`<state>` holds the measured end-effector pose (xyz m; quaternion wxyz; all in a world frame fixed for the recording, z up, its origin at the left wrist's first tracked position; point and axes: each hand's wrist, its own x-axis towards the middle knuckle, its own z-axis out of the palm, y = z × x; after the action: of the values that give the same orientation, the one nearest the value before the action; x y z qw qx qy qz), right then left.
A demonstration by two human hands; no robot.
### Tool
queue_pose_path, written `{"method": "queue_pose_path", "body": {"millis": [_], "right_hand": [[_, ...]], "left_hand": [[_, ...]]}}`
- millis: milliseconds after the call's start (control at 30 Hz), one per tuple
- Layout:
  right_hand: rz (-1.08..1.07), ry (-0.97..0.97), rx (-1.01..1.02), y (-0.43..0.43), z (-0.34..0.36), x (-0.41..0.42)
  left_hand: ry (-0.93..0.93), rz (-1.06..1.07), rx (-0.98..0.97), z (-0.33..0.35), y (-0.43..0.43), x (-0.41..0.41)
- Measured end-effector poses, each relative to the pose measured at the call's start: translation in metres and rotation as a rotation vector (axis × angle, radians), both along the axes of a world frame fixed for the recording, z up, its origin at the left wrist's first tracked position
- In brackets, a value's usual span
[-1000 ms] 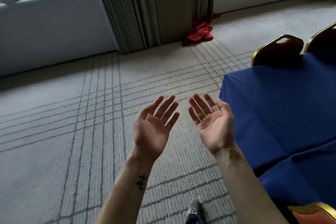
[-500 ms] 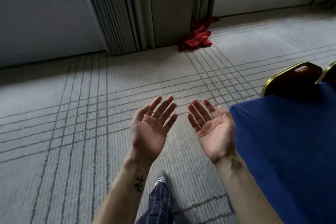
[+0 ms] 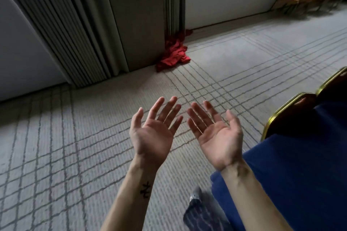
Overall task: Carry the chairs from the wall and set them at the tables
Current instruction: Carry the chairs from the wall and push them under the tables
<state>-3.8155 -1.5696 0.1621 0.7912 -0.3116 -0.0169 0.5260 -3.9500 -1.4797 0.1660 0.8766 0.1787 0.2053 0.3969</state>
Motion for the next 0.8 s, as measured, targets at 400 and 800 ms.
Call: {"method": "queue_pose_path", "body": {"millis": [400, 800], "right_hand": [[-0.022, 0.079, 0.078, 0.214, -0.016, 0.245], [-0.218, 0.111, 0.084, 0.302, -0.026, 0.470]], "left_hand": [[0.029, -0.025, 0.012, 0.000, 0.198, 0.245], [0.060, -0.222, -0.035, -0.013, 0.320, 0.496]]}}
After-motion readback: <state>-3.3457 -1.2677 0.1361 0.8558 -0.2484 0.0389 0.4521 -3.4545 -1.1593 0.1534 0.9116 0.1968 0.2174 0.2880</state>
